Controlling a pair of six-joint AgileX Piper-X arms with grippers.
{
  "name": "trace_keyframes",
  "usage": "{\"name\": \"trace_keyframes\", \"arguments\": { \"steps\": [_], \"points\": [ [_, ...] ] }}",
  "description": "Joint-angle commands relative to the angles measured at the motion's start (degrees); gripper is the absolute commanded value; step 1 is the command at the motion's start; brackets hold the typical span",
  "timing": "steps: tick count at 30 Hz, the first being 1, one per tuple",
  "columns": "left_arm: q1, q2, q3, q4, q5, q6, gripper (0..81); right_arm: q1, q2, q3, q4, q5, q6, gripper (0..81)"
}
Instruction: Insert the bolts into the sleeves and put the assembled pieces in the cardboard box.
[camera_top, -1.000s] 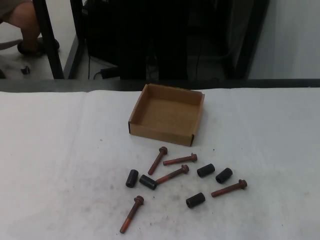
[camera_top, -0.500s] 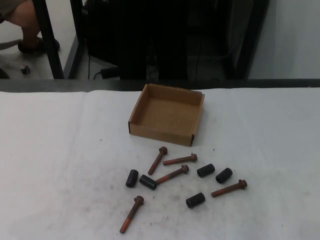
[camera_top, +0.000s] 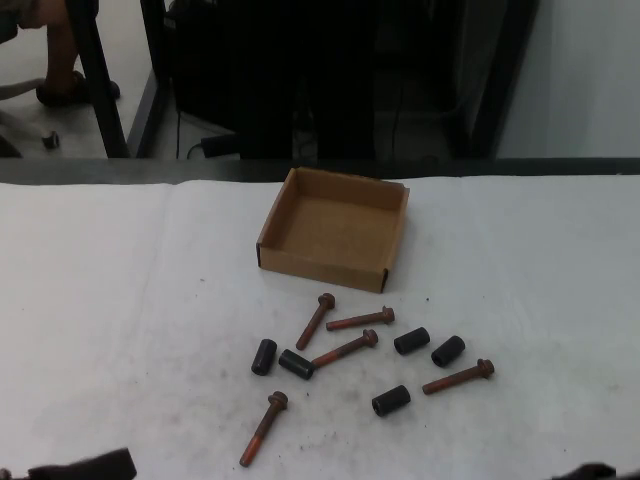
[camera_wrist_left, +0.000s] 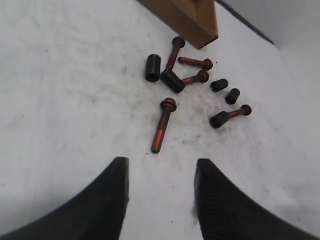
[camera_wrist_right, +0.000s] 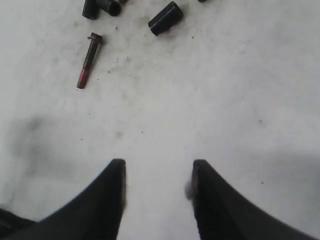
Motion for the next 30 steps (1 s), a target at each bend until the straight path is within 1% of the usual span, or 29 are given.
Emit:
{"name": "trace_keyframes", "arguments": {
  "steps": [1, 5, 7, 12, 15, 17, 20, 23, 26, 27, 30],
  "points": [
    [-0.2, -0.2, -0.8, 1.1, -0.9, -0.4, 40.5, -1.9, 6.0, -4.4, 3.0, -1.0, 0.7, 41.1],
    [-0.2, -0.2, -0.8, 1.0, -1.2, -0.4, 40.5, -3.6, 15.2, -10.1, 2.7, -0.5, 2.3, 41.1],
    [-0.2, -0.2, -0.8, 1.0, -1.0, -0.4, 40.5, -4.7, 19.9, -13.1, 2.7, 0.8, 2.7, 41.1],
    [-0.2, -0.2, -0.8, 1.0, -0.9, -0.4, 40.5, -9.4, 31.3, -22.3, 2.6, 5.6, 4.3, 41.1],
    [-0.2, -0.2, -0.8, 1.0, -0.9, -0.4, 40.5, -12.3, 37.4, -27.8, 2.2, 7.1, 4.3, 41.1],
    [-0.2, -0.2, -0.8, 1.0, -0.9, -0.4, 40.5, -14.1, 41.4, -30.5, 2.3, 7.7, 4.9, 39.6],
    [-0.2, -0.2, -0.8, 1.0, -0.9, -0.4, 40.5, -15.8, 45.6, -33.3, 2.3, 7.6, 8.0, 36.3],
    [-0.2, -0.2, -0.8, 1.0, -0.9, -0.4, 40.5, -16.6, 48.3, -34.7, 2.3, 7.1, 11.8, 36.1],
    [-0.2, -0.2, -0.8, 1.0, -0.9, -0.4, 40.5, -16.7, 50.5, -34.8, 2.6, 4.7, 16.2, 36.1],
    [-0.2, -0.2, -0.8, 1.0, -0.9, -0.4, 40.5, -16.7, 51.5, -34.8, 3.0, 2.8, 17.7, 36.1],
    [-0.2, -0.2, -0.8, 1.0, -0.9, -0.4, 40.5, -16.6, 53.6, -34.8, 3.1, -0.3, 20.1, 36.1]
  ]
}}
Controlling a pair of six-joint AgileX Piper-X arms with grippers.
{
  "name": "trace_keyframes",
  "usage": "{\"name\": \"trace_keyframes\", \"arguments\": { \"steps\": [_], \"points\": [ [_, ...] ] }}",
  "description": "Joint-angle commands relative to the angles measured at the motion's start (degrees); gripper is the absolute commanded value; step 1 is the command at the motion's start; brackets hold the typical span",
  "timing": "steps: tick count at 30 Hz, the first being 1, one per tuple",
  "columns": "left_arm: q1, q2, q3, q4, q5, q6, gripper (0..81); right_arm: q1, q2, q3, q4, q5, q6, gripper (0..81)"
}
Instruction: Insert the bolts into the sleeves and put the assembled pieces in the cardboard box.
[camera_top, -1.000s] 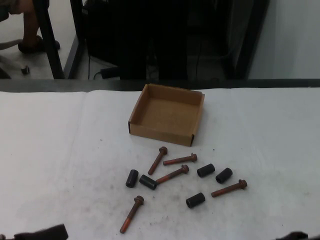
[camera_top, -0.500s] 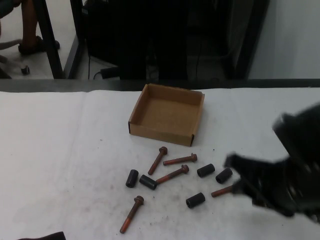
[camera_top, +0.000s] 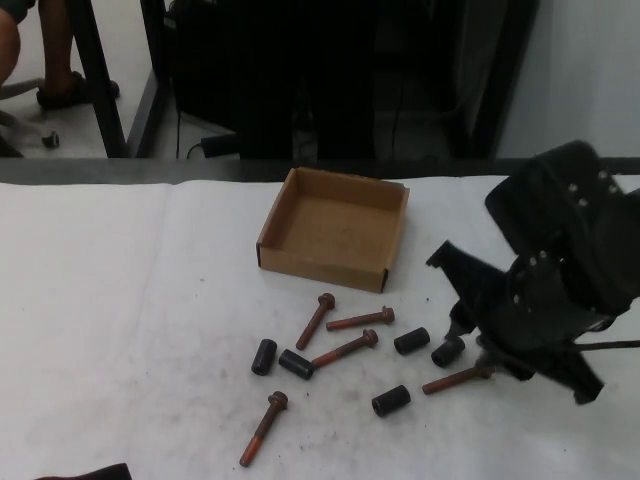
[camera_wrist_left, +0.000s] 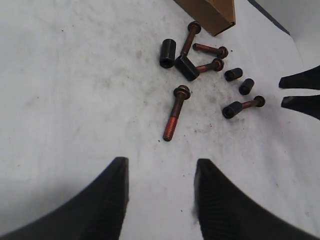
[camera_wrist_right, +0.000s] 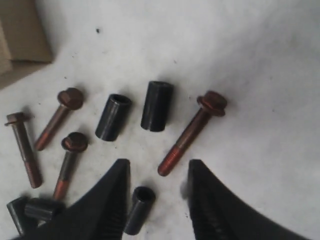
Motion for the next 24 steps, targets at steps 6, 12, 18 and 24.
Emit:
{"name": "trace_keyframes", "arguments": {
  "steps": [6, 12, 18, 24],
  "points": [
    [-0.2, -0.2, -0.8, -0.2, -0.4, -0.4, 40.5, -0.1, 1.4, -0.5, 1.7, 1.0, 3.6, 36.1],
    [-0.2, -0.2, -0.8, -0.2, -0.4, -0.4, 40.5, -0.1, 2.6, -0.5, 3.9, 2.2, 5.0, 36.1],
    [-0.2, -0.2, -0.8, -0.4, -0.2, -0.4, 40.5, -0.1, 3.8, -0.6, 0.4, 2.5, 6.1, 36.1],
    [-0.2, -0.2, -0.8, -1.3, 1.9, -0.4, 40.5, -0.8, 4.0, -0.6, 0.3, 4.0, 6.3, 34.7]
  ]
}}
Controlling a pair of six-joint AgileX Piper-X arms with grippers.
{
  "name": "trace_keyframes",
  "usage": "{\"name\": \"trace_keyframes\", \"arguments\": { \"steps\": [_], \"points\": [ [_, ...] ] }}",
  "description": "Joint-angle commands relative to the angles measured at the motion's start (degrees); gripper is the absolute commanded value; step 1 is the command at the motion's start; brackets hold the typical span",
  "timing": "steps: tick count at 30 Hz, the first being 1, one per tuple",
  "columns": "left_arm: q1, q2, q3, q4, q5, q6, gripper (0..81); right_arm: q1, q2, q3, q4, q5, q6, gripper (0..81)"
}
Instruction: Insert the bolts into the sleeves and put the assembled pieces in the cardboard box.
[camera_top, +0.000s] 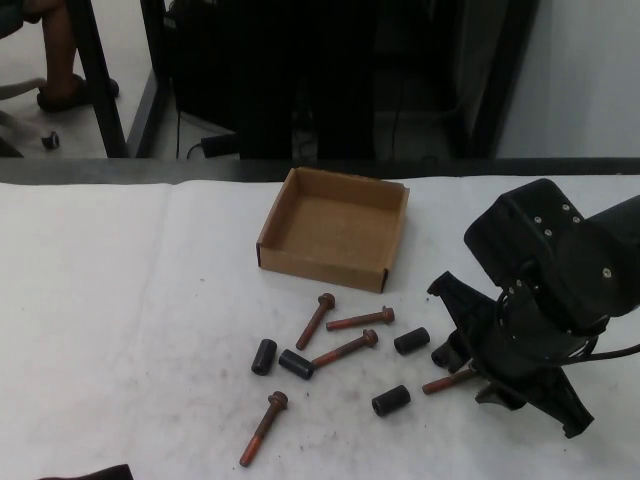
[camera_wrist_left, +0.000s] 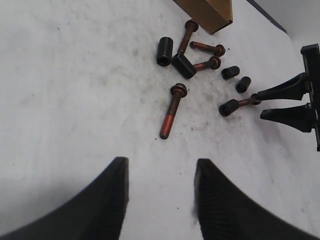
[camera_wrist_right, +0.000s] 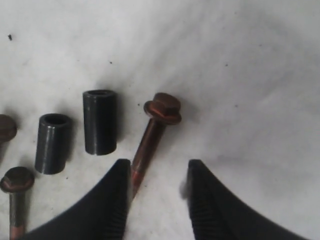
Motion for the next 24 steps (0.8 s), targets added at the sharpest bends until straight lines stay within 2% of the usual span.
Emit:
{"name": "trace_keyframes", "arguments": {
  "steps": [1, 24],
  "points": [
    [-0.2, -0.2, -0.8, -1.4, 1.0, -0.3, 40.5, -0.5, 0.2, -0.6, -0.1, 0.7, 0.3, 34.7],
    [-0.2, -0.2, -0.8, -3.9, 3.0, -0.3, 40.5, -1.4, 5.0, -0.6, -5.3, 0.7, 5.9, 34.7]
  ]
}}
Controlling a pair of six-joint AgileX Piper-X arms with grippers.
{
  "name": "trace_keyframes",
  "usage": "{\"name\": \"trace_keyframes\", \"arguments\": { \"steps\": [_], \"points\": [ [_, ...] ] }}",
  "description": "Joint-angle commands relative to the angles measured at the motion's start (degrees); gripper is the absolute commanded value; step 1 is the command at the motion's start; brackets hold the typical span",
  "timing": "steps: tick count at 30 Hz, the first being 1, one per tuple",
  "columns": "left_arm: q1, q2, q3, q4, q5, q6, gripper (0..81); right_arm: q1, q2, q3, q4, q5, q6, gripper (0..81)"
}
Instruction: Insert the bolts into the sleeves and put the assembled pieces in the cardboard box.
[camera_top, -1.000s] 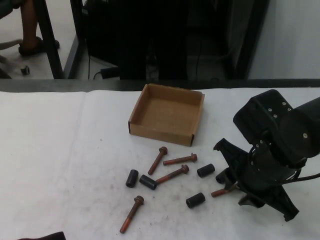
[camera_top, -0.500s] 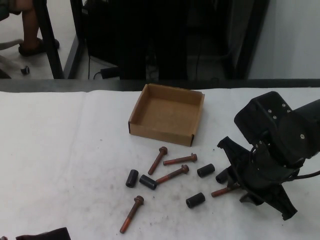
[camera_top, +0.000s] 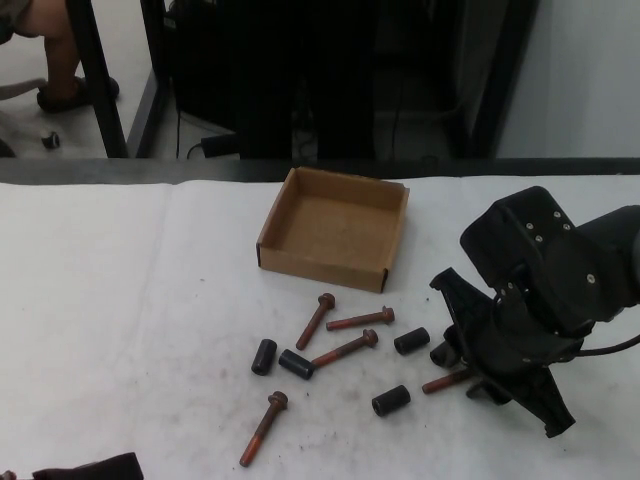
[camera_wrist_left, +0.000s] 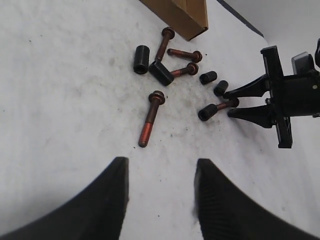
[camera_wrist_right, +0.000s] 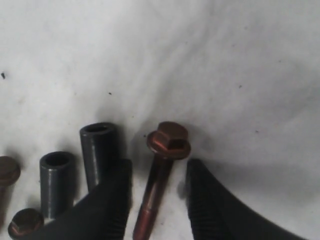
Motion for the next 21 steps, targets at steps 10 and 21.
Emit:
{"name": "trace_keyframes", "arguments": {
  "steps": [10, 21],
  "points": [
    [-0.2, -0.2, -0.8, -0.7, 1.5, -0.1, 40.5, -1.5, 2.4, -0.3, -0.7, 0.0, 2.9, 28.4],
    [-0.2, -0.2, -0.8, -2.0, 1.4, -0.1, 40.5, -1.5, 2.4, -0.3, 1.3, 1.2, 2.4, 0.0]
  ]
}}
